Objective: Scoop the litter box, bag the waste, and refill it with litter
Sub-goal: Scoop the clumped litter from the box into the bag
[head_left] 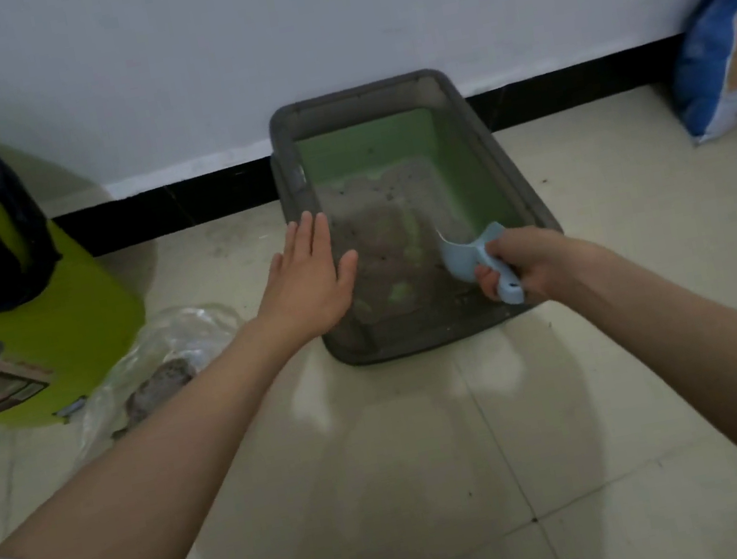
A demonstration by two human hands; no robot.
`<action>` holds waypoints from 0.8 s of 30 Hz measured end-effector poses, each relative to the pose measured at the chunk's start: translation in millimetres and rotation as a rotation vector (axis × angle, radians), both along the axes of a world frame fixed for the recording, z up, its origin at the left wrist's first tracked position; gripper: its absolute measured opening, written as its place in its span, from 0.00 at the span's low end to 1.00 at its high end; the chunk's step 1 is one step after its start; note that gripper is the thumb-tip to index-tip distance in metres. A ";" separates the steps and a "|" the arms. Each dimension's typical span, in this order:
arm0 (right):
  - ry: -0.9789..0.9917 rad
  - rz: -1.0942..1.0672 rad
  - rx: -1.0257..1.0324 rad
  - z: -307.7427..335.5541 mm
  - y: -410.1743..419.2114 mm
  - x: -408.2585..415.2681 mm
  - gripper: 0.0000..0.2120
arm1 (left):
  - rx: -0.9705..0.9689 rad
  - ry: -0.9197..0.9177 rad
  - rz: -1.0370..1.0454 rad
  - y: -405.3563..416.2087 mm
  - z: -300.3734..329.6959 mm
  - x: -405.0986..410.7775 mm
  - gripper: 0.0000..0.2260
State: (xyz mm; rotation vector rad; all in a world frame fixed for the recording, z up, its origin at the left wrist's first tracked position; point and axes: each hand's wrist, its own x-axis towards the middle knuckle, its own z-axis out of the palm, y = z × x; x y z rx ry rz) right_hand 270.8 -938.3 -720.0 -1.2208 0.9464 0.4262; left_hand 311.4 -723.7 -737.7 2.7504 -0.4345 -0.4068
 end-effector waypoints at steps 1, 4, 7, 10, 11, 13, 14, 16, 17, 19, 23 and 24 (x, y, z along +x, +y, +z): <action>0.012 -0.024 0.037 -5.8 -0.1 1.3 0.15 | -0.002 0.010 0.017 -7.7 -3.2 3.6 0.28; 0.037 -0.071 0.082 -22.7 0.3 8.7 0.16 | -0.008 0.004 0.102 -23.6 -13.7 11.3 0.26; 0.090 -0.112 0.133 -37.7 -2.7 14.6 0.16 | 0.002 -0.078 0.142 -28.9 -21.7 12.5 0.25; 0.100 -0.145 0.145 -49.1 -7.1 18.0 0.15 | -0.019 -0.133 0.148 -28.7 -27.1 11.4 0.25; 0.089 -0.143 0.134 -51.0 -7.5 19.1 0.15 | -0.027 -0.142 0.146 -28.4 -28.0 11.4 0.25; 0.070 -0.136 0.104 -55.4 -9.7 22.6 0.13 | -0.040 -0.158 0.140 -28.6 -28.4 11.3 0.25; 0.065 -0.131 0.094 -57.7 -10.9 25.2 0.12 | -0.046 -0.165 0.140 -28.6 -28.4 11.5 0.25; 0.059 -0.127 0.087 -61.0 -13.8 30.9 0.07 | -0.047 -0.167 0.146 -28.8 -28.5 11.3 0.25; 0.056 -0.125 0.090 -62.2 -15.3 34.0 0.07 | -0.046 -0.166 0.150 -29.1 -29.1 11.0 0.25; 0.061 -0.105 0.086 -65.7 -18.4 40.6 0.11 | -0.048 -0.168 0.157 -29.3 -30.2 10.4 0.25; 0.097 -0.070 0.046 -69.7 -22.1 52.2 0.16 | -0.054 -0.181 0.162 -29.8 -33.3 10.8 0.25; 0.098 -0.081 0.051 -70.2 -22.4 55.7 0.16 | -0.056 -0.185 0.163 -29.9 -34.0 11.1 0.25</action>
